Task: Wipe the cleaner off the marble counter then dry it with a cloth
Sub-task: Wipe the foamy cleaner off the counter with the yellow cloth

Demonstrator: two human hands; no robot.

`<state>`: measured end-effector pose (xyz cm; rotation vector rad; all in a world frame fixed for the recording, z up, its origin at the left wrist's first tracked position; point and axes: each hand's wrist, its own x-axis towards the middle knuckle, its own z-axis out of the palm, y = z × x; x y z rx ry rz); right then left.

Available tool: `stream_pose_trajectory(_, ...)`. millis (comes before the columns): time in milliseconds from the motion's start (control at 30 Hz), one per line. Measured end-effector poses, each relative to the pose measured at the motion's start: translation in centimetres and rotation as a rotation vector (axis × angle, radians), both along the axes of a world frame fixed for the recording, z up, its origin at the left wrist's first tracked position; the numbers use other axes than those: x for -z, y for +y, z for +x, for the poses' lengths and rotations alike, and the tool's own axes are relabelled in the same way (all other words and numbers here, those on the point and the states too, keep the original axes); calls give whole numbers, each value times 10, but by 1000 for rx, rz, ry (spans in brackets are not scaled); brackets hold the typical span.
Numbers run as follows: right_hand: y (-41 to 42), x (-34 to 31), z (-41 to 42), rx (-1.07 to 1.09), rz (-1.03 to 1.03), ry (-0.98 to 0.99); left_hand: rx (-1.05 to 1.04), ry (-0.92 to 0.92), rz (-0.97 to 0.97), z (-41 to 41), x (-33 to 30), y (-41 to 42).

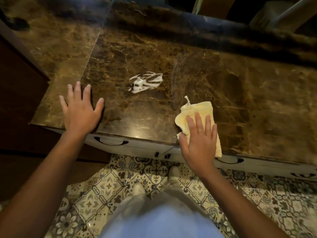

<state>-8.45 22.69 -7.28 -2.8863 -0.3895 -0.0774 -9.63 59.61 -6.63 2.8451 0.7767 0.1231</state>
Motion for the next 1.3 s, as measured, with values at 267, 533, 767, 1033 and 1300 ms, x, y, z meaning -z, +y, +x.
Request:
stream_pose_trajectory(267, 60, -4, 72, 54, 12, 63, 13, -50, 5, 1, 6, 2)
stream_pose_trajectory(533, 54, -10, 239, 266, 175, 27, -18, -74, 16, 4, 9, 3)
stream_pose_trajectory(767, 94, -27, 290, -39, 316, 113, -22, -59, 38, 4, 8, 2)
stream_pose_trajectory(1033, 61, -32, 186, -366, 483, 270, -6, -59, 9, 1, 2, 0)
stream_pose_trajectory(1300, -77, -20, 85, -244, 300, 98, 2, -41, -14, 1, 4, 1)
